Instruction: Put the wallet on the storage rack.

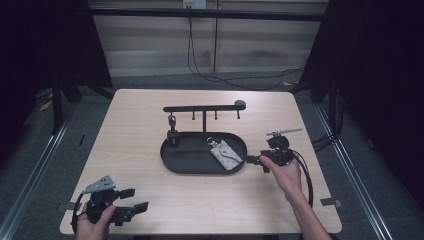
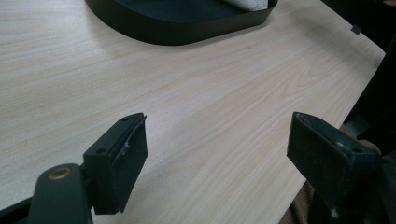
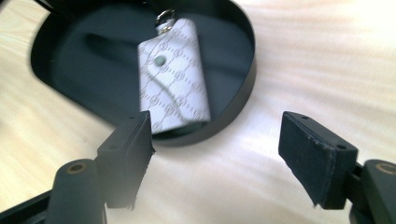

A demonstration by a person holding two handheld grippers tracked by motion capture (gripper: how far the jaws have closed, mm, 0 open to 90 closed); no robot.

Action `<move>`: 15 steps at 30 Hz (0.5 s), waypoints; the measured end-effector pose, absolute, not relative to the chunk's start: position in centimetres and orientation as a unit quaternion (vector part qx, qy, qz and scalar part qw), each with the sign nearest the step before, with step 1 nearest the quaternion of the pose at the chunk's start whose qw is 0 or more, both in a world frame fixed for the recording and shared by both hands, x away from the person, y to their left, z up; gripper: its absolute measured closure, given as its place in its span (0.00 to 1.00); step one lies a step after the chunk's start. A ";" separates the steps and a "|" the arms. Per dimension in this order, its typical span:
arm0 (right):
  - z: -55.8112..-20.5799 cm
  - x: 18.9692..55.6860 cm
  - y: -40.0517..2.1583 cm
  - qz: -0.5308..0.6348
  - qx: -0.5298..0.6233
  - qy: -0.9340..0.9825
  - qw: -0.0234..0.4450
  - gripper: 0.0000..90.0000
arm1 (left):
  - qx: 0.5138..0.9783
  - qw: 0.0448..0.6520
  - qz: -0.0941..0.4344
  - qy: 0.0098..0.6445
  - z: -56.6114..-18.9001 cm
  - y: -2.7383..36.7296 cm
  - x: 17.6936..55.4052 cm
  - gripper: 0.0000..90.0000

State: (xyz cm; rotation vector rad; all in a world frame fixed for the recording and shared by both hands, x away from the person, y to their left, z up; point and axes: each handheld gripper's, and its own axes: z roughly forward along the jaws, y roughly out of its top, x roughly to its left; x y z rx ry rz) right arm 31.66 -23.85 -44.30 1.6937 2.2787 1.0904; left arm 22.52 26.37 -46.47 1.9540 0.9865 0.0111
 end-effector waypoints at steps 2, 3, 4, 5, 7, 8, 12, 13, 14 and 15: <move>-44.4 30.8 -24.3 0.360 0.555 0.748 0.060 0.29 | 0.793 0.459 0.004 0.402 -46.5 26.4 22.5 0.22; -44.5 30.4 -24.5 0.363 0.556 0.746 0.061 0.29 | 0.792 0.460 0.003 0.401 -46.5 26.4 22.6 0.22; -44.6 30.0 -24.8 0.362 0.555 0.746 0.062 0.29 | 0.792 0.460 0.003 0.402 -46.5 26.4 22.6 0.22; -44.6 29.4 -25.0 0.365 0.553 0.746 0.067 0.29 | 0.791 0.461 0.003 0.402 -46.4 26.4 22.6 0.22; -44.6 28.6 -25.4 0.368 0.552 0.745 0.074 0.29 | 0.791 0.461 0.003 0.402 -46.4 26.4 22.6 0.22; -44.7 28.1 -25.5 0.367 0.551 0.745 0.080 0.29 | 0.790 0.462 0.002 0.403 -46.4 26.4 22.6 0.22; -45.2 26.2 -26.1 0.368 0.546 0.746 0.098 0.29 | 0.784 0.467 -0.013 0.409 -46.5 26.7 22.8 0.22; -45.4 25.8 -26.3 0.367 0.545 0.746 0.107 0.29 | 0.784 0.466 -0.011 0.409 -46.5 26.7 22.8 0.22; -45.6 25.3 -26.5 0.366 0.547 0.744 0.113 0.29 | 0.784 0.467 -0.010 0.410 -46.5 26.7 22.8 0.22; -45.8 24.9 -26.8 0.368 0.549 0.741 0.115 0.28 | 0.784 0.466 -0.009 0.409 -46.5 26.7 22.8 0.22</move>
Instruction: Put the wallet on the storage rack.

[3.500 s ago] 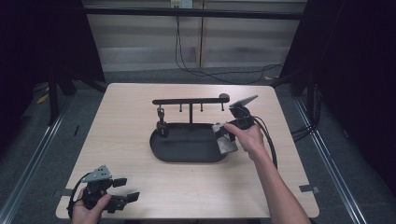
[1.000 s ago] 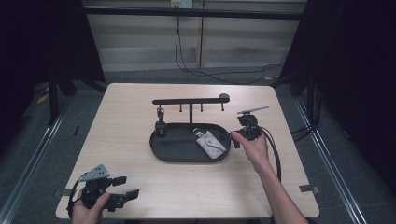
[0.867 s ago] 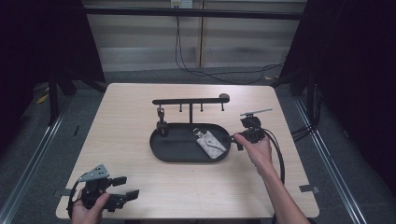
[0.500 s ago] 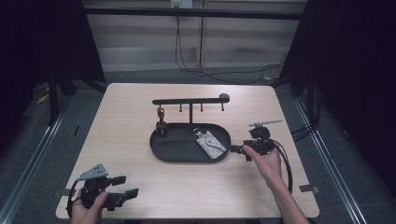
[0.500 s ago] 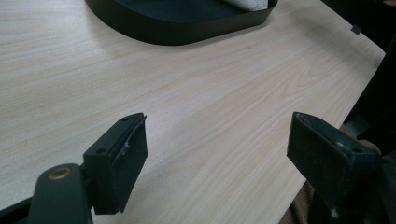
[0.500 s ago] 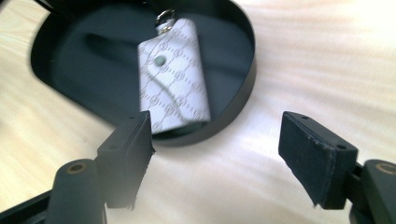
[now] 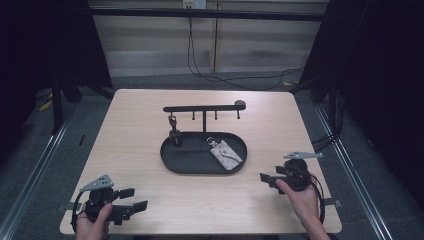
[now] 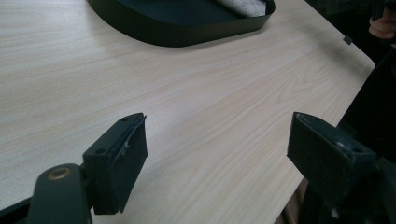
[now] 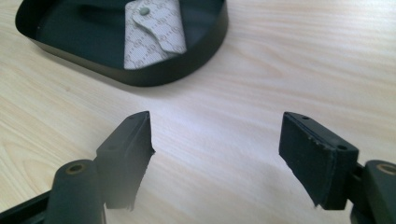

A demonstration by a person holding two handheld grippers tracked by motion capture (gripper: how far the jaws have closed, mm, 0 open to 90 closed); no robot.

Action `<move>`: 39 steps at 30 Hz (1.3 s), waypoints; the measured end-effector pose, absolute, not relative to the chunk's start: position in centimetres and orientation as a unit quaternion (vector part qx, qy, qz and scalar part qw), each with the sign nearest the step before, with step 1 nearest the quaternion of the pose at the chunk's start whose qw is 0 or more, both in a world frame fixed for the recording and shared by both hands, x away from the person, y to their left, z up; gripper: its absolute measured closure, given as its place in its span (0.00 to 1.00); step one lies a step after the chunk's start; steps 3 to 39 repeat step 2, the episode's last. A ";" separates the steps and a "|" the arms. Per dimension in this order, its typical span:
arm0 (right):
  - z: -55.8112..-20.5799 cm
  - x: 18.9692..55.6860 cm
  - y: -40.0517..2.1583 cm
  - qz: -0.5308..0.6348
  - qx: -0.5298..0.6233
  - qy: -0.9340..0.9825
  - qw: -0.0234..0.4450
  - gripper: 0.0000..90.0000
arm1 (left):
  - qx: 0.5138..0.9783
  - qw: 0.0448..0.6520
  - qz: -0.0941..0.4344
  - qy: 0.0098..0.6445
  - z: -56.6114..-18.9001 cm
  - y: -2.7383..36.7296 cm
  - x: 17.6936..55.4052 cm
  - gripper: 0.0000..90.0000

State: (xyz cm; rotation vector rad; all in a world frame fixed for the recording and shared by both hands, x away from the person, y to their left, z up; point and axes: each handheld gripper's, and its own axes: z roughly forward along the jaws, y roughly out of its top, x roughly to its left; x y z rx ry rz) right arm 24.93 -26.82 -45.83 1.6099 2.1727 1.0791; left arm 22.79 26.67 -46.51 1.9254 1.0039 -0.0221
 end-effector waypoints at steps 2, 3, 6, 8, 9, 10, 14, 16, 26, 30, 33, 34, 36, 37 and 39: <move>-46.2 24.3 -27.4 0.368 0.551 0.740 0.115 0.27 | 0.787 0.466 -0.009 0.405 -46.5 26.6 22.7 0.22; -46.2 24.3 -27.4 0.368 0.551 0.740 0.115 0.27 | 0.787 0.466 -0.009 0.405 -46.5 26.6 22.7 0.22; -46.2 24.3 -27.4 0.368 0.551 0.740 0.115 0.27 | 0.787 0.466 -0.009 0.405 -46.5 26.6 22.7 0.22; -46.2 24.3 -27.4 0.368 0.551 0.740 0.115 0.27 | 0.787 0.466 -0.009 0.405 -46.5 26.6 22.7 0.22; -46.2 24.3 -27.4 0.368 0.551 0.740 0.115 0.27 | 0.787 0.466 -0.009 0.405 -46.5 26.6 22.7 0.22; -46.2 24.3 -27.4 0.368 0.551 0.740 0.115 0.27 | 0.787 0.466 -0.009 0.405 -46.5 26.6 22.7 0.22; -46.2 24.3 -27.4 0.368 0.551 0.740 0.115 0.27 | 0.787 0.466 -0.009 0.405 -46.5 26.6 22.7 0.22; -46.2 24.3 -27.4 0.368 0.551 0.740 0.115 0.27 | 0.787 0.466 -0.009 0.405 -46.5 26.6 22.7 0.22; -46.2 24.3 -27.4 0.368 0.551 0.740 0.115 0.27 | 0.787 0.466 -0.009 0.405 -46.5 26.6 22.7 0.22; -46.2 24.3 -27.4 0.368 0.551 0.740 0.115 0.27 | 0.787 0.466 -0.009 0.405 -46.5 26.6 22.7 0.22; -46.2 24.3 -27.4 0.368 0.551 0.740 0.115 0.27 | 0.787 0.466 -0.009 0.405 -46.5 26.6 22.7 0.22; -46.2 24.3 -27.4 0.368 0.551 0.740 0.115 0.27 | 0.787 0.466 -0.009 0.405 -46.5 26.6 22.7 0.22; -46.2 24.3 -27.4 0.368 0.551 0.740 0.115 0.27 | 0.787 0.466 -0.009 0.405 -46.5 26.6 22.7 0.22; -46.2 24.3 -27.4 0.368 0.551 0.740 0.115 0.27 | 0.787 0.466 -0.009 0.405 -46.5 26.6 22.7 0.22; -46.2 24.3 -27.4 0.368 0.551 0.740 0.115 0.27 | 0.787 0.466 -0.009 0.405 -46.5 26.6 22.7 0.22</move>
